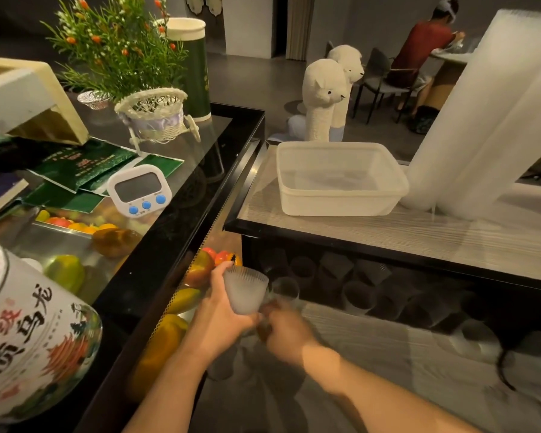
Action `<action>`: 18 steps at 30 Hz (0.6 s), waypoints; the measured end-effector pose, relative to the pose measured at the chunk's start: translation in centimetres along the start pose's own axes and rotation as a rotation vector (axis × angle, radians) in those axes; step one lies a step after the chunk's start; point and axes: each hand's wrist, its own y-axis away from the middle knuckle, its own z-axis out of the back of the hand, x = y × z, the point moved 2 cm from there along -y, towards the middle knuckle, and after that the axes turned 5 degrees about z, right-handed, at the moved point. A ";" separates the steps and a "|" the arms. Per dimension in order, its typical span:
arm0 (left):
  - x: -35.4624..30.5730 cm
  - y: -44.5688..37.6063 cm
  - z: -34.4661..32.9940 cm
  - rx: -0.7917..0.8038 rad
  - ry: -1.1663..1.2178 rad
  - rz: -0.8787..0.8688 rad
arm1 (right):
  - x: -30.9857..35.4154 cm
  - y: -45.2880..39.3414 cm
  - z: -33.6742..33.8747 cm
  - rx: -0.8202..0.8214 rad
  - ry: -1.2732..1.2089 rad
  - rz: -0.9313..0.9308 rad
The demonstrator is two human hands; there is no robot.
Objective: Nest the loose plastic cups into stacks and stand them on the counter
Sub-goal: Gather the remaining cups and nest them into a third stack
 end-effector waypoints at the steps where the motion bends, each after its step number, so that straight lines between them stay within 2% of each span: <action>1: 0.0 0.0 0.0 -0.004 0.007 -0.003 | 0.3 0.4 -1.4 0.143 0.083 0.044; 3: 0.0 -0.1 0.0 -0.008 0.021 -0.006 | 0.6 1.0 -4.2 0.334 0.313 0.116; 4: 0.0 -0.1 0.0 -0.005 0.026 -0.008 | 0.7 1.1 -5.2 0.321 0.411 0.166; 6: 0.0 -0.1 0.0 0.009 0.025 -0.007 | 0.8 1.4 -6.6 0.320 0.477 0.124; 10: 0.0 0.1 -0.3 0.097 0.036 0.012 | -2.8 1.1 -10.4 0.352 0.518 0.040; 13: 0.1 0.0 -0.6 0.163 0.057 0.016 | -0.8 1.9 -7.9 0.452 0.398 0.043; 14: 0.1 -0.1 -0.6 0.174 0.051 0.012 | -0.6 2.0 -6.7 0.369 0.418 0.029; 18: 0.2 -0.1 -0.8 0.215 0.044 0.009 | -3.3 3.0 -4.9 0.383 0.325 0.092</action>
